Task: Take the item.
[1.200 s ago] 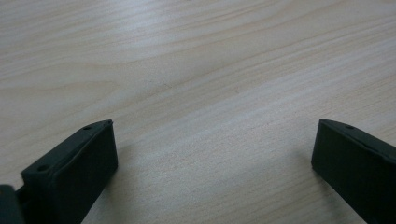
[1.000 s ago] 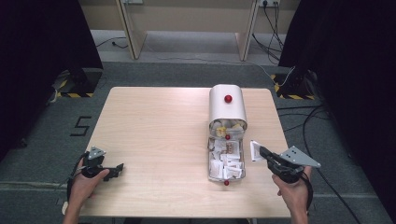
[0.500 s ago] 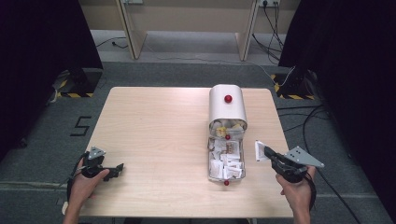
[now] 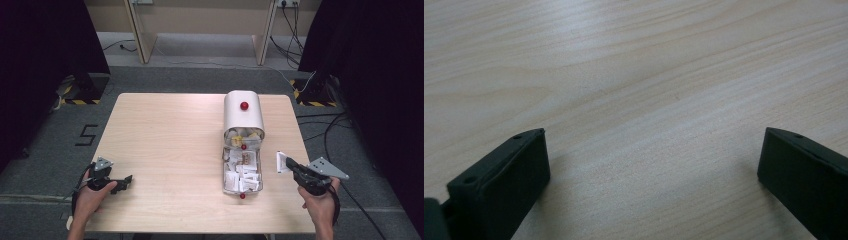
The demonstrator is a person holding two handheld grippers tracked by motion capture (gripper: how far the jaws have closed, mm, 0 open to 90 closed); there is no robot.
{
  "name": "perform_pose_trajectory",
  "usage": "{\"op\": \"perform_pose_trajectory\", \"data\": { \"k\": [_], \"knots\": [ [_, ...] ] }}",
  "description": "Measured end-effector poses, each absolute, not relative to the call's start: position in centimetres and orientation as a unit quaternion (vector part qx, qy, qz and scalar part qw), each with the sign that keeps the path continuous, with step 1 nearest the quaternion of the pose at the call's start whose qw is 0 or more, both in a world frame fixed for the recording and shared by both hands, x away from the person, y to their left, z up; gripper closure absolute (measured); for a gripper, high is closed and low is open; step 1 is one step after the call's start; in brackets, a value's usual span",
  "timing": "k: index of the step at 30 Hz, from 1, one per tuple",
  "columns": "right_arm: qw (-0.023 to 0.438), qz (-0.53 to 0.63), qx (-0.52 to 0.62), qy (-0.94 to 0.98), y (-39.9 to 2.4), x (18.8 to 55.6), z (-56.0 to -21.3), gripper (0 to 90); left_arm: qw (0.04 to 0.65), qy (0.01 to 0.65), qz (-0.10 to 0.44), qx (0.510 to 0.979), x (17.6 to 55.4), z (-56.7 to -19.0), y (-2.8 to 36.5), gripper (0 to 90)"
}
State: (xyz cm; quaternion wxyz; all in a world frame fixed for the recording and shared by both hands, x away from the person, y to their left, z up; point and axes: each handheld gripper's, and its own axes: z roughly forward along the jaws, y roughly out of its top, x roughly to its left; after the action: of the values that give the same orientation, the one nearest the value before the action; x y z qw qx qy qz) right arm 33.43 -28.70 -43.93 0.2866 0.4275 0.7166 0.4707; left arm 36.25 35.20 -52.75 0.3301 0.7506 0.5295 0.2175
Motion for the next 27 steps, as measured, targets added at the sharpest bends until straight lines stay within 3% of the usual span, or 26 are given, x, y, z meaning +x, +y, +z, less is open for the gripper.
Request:
{"op": "perform_pose_trajectory", "data": {
  "k": [27],
  "knots": [
    [0.284, 0.454, 0.451, 0.714, -29.6, 34.3, -45.7, 89.3, 0.33, 0.53, 0.218, 0.751, 36.3, -52.7, 35.2, 0.0]
  ]
}}
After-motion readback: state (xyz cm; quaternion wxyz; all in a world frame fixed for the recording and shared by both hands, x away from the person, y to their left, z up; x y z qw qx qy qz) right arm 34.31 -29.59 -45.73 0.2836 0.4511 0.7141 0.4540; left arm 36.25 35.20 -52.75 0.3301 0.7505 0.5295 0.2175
